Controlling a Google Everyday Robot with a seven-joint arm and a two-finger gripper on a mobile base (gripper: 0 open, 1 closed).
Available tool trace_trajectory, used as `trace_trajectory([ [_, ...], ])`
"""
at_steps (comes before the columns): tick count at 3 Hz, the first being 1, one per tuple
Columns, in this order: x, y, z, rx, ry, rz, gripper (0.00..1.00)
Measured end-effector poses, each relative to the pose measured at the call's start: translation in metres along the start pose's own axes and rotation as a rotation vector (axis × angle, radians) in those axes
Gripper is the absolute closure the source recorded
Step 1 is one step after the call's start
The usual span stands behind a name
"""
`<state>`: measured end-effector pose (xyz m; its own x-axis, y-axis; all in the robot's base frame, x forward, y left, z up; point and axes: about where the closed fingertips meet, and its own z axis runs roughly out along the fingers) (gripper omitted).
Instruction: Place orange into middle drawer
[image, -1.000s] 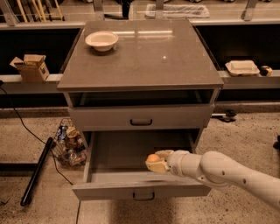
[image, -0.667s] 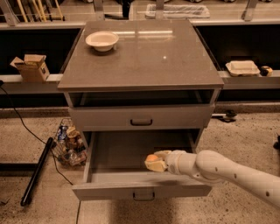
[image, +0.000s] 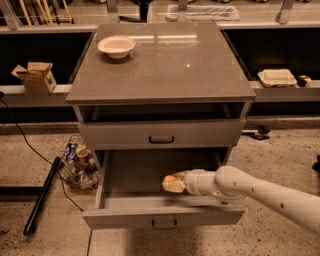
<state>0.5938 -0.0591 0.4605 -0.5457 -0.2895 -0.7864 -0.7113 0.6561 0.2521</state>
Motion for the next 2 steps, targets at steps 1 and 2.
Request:
trace_trajectory([
  [1, 0.0038, -0.0075, 0.0158, -0.021, 0.018, 0.015, 0.59],
  [2, 0.0064, -0.0119, 0.0247, -0.034, 0.031, 0.027, 0.36],
])
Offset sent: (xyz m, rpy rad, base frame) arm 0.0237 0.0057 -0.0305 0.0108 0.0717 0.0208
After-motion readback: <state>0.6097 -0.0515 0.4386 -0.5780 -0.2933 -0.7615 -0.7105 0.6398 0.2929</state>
